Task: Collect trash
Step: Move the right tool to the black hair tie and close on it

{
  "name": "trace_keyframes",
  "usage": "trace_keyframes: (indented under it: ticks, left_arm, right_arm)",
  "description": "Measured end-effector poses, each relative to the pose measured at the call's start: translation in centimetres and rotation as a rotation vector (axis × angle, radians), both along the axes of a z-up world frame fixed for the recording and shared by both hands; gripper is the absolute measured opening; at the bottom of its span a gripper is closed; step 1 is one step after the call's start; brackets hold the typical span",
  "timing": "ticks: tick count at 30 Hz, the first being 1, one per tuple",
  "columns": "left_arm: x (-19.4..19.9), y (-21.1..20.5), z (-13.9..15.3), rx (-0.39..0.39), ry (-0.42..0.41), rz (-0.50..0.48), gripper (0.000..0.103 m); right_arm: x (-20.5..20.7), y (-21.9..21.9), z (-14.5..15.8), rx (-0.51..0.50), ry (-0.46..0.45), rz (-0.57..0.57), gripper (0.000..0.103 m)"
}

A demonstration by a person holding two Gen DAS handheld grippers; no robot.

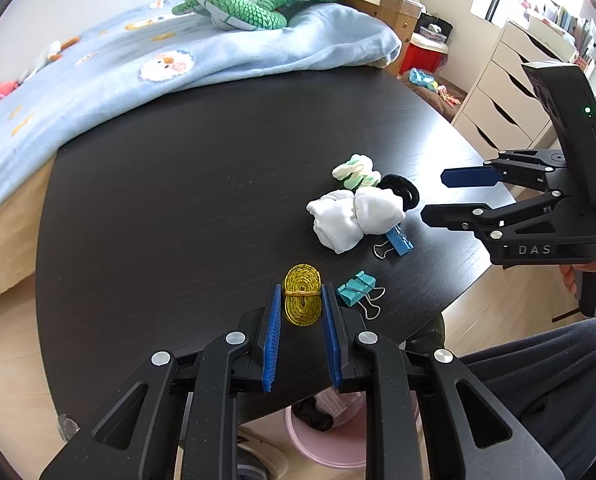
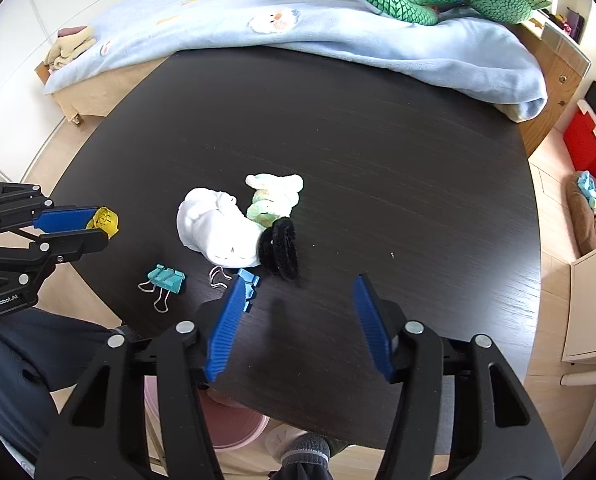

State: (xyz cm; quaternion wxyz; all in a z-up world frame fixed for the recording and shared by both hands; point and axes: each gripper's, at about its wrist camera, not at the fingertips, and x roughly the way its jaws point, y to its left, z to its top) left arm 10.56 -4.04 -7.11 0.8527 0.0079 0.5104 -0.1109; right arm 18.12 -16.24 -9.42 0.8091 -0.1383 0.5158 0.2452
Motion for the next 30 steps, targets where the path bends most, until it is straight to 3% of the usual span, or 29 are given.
trace_keyframes:
  ticks: [5, 11, 15, 30]
  left_arm:
    - [0.1, 0.0, -0.3, -0.001, 0.004, 0.002, 0.020]
    - [0.1, 0.0, -0.3, -0.004, 0.005, 0.005, 0.020]
    - [0.1, 0.0, -0.3, -0.003, 0.002, 0.004, 0.020]
    - [-0.7, 0.0, 0.8, 0.001, -0.024, 0.013, 0.020]
  right_arm:
    - [0.2, 0.5, -0.6, -0.001, 0.011, 0.028, 0.034]
    - [0.6, 1.3, -0.9, -0.001, 0.014, 0.048, 0.030]
    - [0.7, 1.7, -0.9, -0.007, 0.013, 0.049, 0.009]
    - [-0.8, 1.1, 2.0, 0.031, -0.045, 0.019, 0.002]
